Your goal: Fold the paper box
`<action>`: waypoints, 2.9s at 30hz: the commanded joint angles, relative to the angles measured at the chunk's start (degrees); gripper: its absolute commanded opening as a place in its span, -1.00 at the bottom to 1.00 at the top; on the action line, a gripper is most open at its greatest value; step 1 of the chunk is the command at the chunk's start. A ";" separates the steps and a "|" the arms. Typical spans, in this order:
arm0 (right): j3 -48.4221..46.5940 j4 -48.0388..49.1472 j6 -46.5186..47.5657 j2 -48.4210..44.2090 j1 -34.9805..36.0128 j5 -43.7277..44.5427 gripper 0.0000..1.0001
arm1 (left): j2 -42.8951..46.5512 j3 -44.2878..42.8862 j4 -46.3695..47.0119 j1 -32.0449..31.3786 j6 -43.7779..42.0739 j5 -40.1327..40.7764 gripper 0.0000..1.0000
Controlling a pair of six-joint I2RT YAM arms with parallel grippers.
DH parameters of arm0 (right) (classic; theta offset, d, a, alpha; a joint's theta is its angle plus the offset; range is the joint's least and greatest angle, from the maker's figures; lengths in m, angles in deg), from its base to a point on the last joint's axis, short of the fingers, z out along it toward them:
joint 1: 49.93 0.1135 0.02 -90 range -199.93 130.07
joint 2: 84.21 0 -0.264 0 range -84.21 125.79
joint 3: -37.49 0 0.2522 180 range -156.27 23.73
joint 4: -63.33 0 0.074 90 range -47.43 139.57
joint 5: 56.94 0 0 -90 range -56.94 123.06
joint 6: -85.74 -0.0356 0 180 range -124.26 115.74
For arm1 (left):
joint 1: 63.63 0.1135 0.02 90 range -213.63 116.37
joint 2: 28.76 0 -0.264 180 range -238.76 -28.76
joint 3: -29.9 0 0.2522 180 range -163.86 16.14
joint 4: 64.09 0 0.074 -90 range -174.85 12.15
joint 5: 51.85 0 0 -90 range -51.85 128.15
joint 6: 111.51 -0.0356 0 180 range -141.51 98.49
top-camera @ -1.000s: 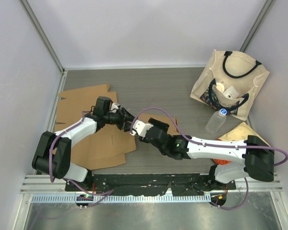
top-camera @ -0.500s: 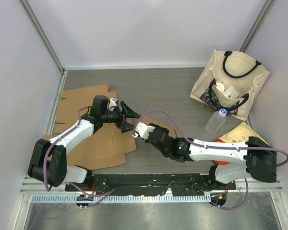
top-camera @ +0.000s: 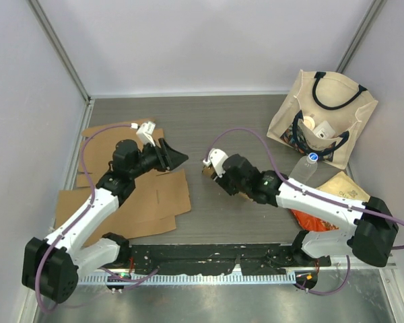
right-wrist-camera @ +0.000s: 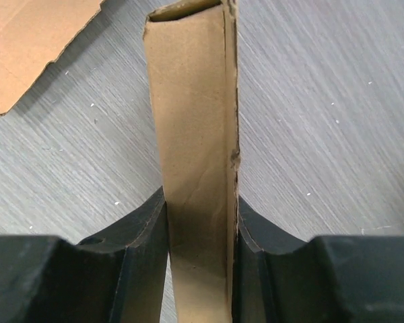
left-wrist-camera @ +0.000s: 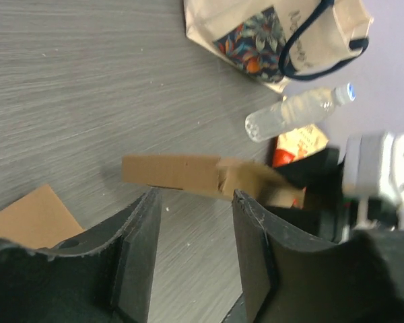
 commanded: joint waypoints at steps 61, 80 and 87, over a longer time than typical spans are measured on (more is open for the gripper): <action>-11.99 -16.34 -1.06 7.53 -10.22 -25.13 -0.35 | -17.84 -15.73 -13.74 -14.53 -30.36 -3.82 -1.00; -10.58 -10.36 -2.73 7.36 -6.96 -15.99 -0.31 | -8.07 -1.32 -1.79 -22.62 -21.22 19.47 -1.00; -10.58 -10.18 -1.24 6.92 -6.53 -15.73 -0.31 | -7.72 0.18 -0.64 -23.68 -20.34 24.31 -1.00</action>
